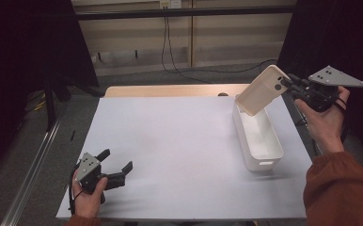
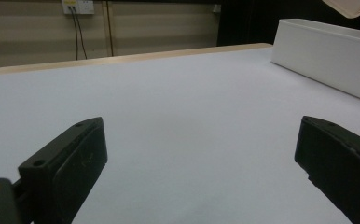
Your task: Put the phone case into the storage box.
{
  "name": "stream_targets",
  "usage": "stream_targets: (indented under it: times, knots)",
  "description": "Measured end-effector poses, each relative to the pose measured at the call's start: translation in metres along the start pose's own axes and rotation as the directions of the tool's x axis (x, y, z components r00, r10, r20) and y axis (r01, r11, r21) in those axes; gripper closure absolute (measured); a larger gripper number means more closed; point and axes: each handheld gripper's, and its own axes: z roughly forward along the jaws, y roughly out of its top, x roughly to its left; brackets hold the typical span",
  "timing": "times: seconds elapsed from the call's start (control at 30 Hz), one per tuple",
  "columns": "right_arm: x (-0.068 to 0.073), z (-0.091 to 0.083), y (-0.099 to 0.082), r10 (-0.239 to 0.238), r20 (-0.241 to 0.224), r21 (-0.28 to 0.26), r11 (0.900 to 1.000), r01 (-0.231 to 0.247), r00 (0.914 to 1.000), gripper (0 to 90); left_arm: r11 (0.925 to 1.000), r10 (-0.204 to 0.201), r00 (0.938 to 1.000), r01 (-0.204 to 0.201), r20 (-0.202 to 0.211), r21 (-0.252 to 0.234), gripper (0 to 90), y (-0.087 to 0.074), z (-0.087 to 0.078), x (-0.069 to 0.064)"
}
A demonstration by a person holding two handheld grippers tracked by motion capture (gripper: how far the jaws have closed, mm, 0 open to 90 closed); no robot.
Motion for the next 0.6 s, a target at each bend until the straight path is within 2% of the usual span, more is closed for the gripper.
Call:
stream_targets:
  times: [0.17,0.33,0.6]
  knots:
    - [-0.006,0.009,-0.004,-0.006,0.009,0.018,0.9998,0.006,0.9999,80.2,1.0000,-0.007,1.0000,0.007,0.001,-0.001,2.4,0.000,0.001,0.000]
    - [-0.008,0.018,-0.004,-0.031,0.018,0.043,0.9986,0.030,0.9994,80.3,1.0000,-0.004,1.0000,0.004,0.000,-0.001,2.4,0.000,0.001,0.001]
    - [-0.013,0.029,-0.010,-0.038,0.021,0.068,0.9970,0.037,0.9991,80.3,1.0000,-0.003,1.0000,0.003,-0.001,-0.001,2.4,0.000,0.001,0.002]
